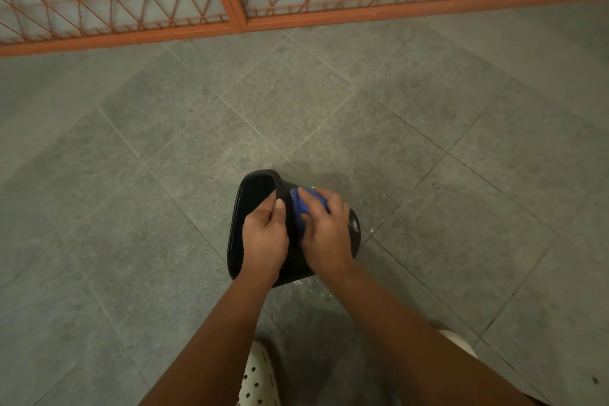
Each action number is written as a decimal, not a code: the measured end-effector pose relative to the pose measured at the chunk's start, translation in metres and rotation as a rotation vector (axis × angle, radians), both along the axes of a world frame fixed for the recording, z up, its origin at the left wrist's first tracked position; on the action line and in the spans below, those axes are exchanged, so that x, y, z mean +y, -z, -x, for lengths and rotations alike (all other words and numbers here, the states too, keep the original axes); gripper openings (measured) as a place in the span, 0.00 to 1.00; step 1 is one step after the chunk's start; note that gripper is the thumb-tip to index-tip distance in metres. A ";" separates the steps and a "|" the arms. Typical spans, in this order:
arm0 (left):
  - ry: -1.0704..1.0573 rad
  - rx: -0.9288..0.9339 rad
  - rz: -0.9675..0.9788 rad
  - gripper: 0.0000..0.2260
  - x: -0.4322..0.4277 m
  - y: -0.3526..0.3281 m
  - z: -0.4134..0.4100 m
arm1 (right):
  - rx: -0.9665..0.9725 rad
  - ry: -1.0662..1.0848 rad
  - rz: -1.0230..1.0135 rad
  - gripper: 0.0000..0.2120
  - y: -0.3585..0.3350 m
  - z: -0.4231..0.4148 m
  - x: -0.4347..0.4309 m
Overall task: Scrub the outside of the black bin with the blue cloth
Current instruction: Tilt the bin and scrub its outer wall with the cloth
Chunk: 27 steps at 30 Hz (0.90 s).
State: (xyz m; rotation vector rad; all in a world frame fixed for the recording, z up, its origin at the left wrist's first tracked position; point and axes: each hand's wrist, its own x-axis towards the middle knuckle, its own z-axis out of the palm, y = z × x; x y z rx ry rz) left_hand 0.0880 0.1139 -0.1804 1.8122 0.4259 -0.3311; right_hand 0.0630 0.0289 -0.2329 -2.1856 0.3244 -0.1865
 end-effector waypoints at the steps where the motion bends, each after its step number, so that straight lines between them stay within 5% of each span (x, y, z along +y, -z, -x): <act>1: 0.020 -0.013 -0.003 0.13 -0.001 0.000 0.000 | -0.034 -0.027 -0.011 0.19 -0.003 -0.004 0.000; 9: 0.065 -0.068 -0.028 0.13 -0.002 0.000 0.006 | 0.134 0.017 0.048 0.19 -0.005 -0.017 -0.011; 16: 0.047 -0.070 -0.010 0.13 0.006 0.002 0.005 | -0.011 -0.171 0.017 0.18 -0.004 -0.020 -0.013; 21: 0.056 -0.073 -0.089 0.15 0.002 0.004 0.007 | 0.264 -0.001 0.077 0.24 0.020 -0.004 -0.022; 27: 0.095 -0.008 -0.139 0.18 0.005 0.001 -0.001 | 0.029 -0.115 0.003 0.25 0.000 0.003 -0.008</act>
